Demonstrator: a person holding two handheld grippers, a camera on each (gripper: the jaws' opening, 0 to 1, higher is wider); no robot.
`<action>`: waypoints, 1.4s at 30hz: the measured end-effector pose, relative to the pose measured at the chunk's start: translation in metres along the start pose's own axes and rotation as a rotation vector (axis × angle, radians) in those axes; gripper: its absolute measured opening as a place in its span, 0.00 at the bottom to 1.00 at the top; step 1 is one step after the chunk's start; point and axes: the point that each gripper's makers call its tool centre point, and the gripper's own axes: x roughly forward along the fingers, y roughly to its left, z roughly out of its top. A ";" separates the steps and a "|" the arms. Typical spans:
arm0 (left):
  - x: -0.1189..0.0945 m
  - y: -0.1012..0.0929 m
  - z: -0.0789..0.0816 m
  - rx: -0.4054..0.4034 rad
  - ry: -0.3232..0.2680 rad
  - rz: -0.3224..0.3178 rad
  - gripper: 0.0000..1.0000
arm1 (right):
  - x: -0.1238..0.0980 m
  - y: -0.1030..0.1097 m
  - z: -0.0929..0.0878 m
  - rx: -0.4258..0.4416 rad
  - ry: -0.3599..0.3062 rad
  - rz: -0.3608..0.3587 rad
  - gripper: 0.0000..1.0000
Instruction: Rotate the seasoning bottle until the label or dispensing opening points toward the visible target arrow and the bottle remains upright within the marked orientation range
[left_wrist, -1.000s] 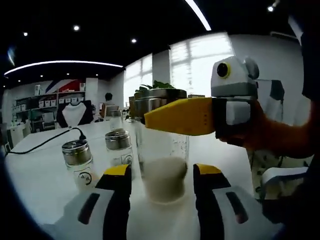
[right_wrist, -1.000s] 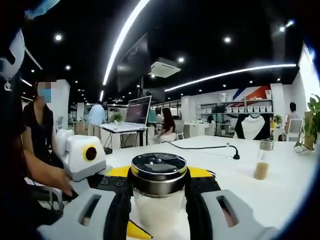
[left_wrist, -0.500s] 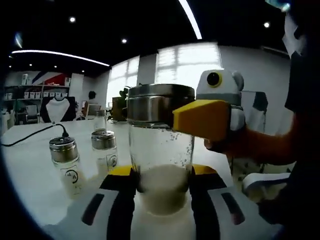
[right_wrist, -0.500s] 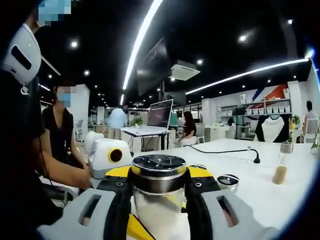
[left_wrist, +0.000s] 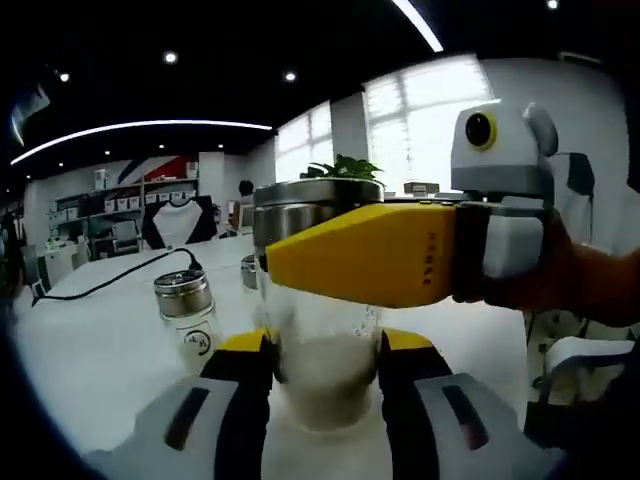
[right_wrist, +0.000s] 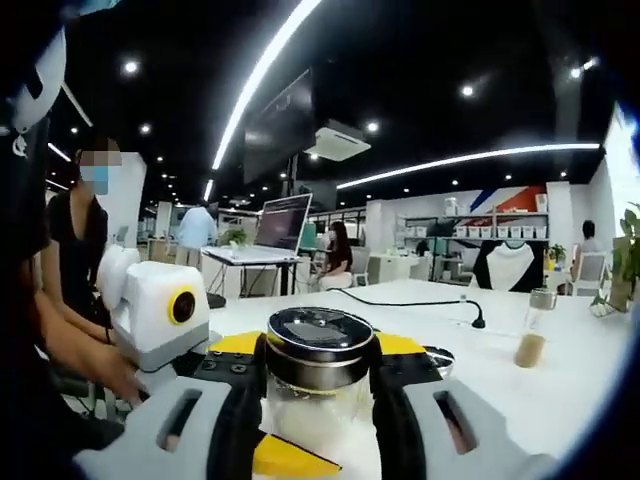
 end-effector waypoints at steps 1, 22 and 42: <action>0.000 0.003 0.001 -0.006 -0.009 0.018 0.44 | 0.001 -0.005 0.000 0.024 0.000 -0.053 0.40; -0.005 0.007 0.018 -0.105 -0.111 0.070 0.43 | 0.007 -0.005 0.005 -0.008 0.013 -0.117 0.38; -0.010 -0.021 0.012 -0.063 -0.075 -0.290 0.42 | -0.012 0.018 0.002 -0.085 0.034 0.188 0.38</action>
